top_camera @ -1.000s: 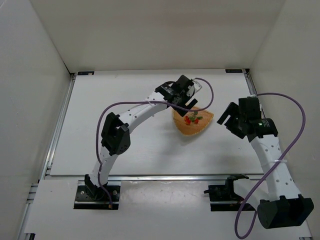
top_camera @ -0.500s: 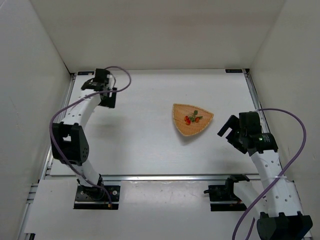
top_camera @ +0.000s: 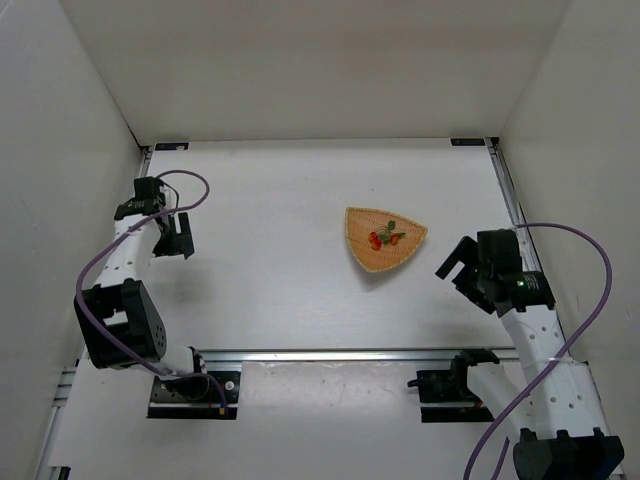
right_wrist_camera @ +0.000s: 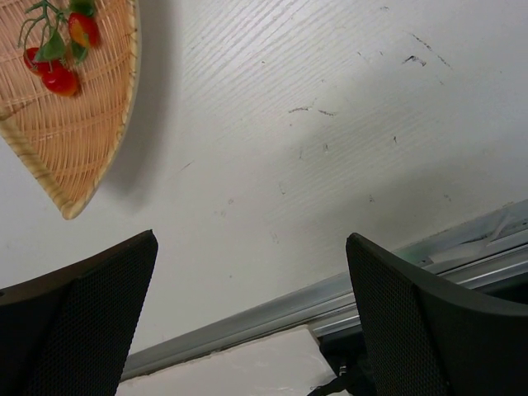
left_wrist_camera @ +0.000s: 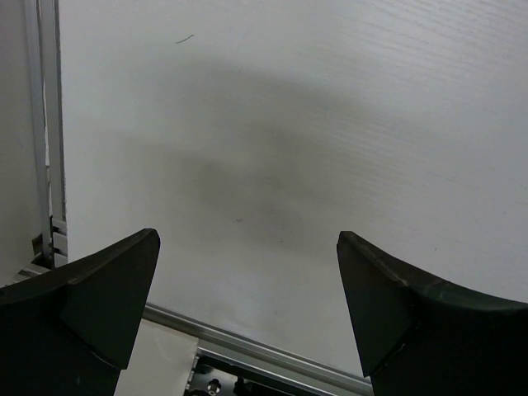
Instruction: Place and organize the fake fruits in the fruit bowl
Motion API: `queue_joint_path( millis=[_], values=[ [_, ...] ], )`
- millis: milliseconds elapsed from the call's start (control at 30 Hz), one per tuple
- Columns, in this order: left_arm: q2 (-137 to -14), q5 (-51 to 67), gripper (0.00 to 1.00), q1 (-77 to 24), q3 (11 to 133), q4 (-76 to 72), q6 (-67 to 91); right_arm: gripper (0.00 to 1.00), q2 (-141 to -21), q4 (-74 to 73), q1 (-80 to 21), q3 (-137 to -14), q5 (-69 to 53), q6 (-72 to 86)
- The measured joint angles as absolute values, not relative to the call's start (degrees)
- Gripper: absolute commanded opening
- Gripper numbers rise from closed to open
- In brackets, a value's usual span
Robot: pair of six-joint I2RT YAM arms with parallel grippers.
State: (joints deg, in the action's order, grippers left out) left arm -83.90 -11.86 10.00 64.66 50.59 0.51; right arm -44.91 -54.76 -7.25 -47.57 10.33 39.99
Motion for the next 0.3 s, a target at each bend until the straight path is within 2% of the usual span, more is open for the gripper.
queue_joint_path(
  millis=[300],
  values=[
    [-82.98, -10.02, 1.0, 11.14, 63.44, 51.16, 0.51, 0.99, -42.7, -55.61, -7.25, -46.92, 10.37, 40.1]
  ],
)
